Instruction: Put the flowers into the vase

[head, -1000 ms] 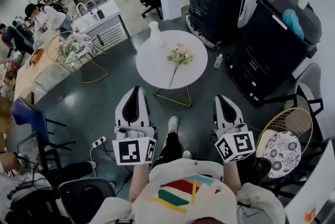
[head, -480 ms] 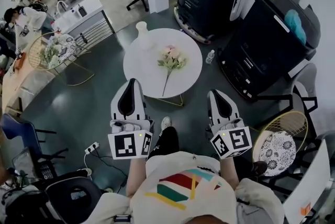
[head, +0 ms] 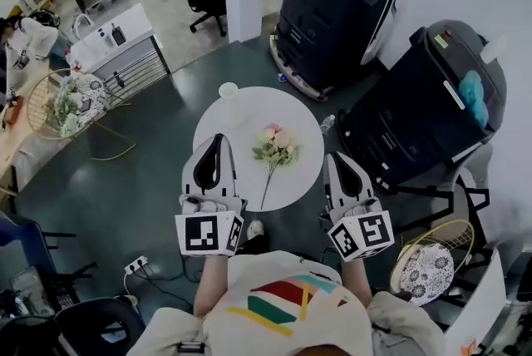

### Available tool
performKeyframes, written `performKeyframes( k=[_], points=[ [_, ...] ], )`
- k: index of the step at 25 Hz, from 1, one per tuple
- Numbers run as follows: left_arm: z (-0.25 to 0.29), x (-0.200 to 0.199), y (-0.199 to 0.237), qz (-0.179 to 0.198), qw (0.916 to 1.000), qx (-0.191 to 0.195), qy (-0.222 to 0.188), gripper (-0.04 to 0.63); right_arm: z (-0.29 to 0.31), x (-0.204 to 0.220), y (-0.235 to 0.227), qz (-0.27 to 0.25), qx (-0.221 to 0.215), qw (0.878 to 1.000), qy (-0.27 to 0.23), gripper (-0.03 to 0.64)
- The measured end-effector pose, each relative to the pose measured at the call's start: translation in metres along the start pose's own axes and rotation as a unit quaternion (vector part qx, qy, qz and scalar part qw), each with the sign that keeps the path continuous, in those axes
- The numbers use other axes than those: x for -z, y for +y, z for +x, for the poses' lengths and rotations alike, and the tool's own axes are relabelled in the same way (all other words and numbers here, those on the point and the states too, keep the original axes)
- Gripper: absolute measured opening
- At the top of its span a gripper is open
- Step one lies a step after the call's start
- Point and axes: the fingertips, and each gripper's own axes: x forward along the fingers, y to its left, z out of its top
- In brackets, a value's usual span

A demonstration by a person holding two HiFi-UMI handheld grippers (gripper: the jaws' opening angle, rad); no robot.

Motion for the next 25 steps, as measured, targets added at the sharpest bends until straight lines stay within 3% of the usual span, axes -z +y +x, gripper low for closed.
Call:
performKeyframes(
  k=[6, 11, 15, 25],
  points=[
    [0.035, 0.006, 0.031, -0.005, 0.9998, -0.001, 0.017, 0.000, 0.041, 0.007, 0.006, 0.009, -0.004, 1.000, 0.019, 0.014],
    [0.050, 0.014, 0.025, 0.003, 0.9995, -0.005, 0.030, 0.000, 0.056, 0.015, -0.017, 0.031, -0.007, 0.999, 0.024, 0.014],
    [0.061, 0.008, 0.031, 0.014, 0.9991, -0.036, 0.014, -0.002, 0.078, 0.013, -0.031, 0.040, -0.031, 0.999, 0.020, 0.014],
    [0.088, 0.020, 0.005, 0.039, 0.9945, -0.089, 0.039, 0.000, 0.109, 0.018, -0.093, 0.070, -0.074, 0.994, 0.041, 0.014]
  ],
)
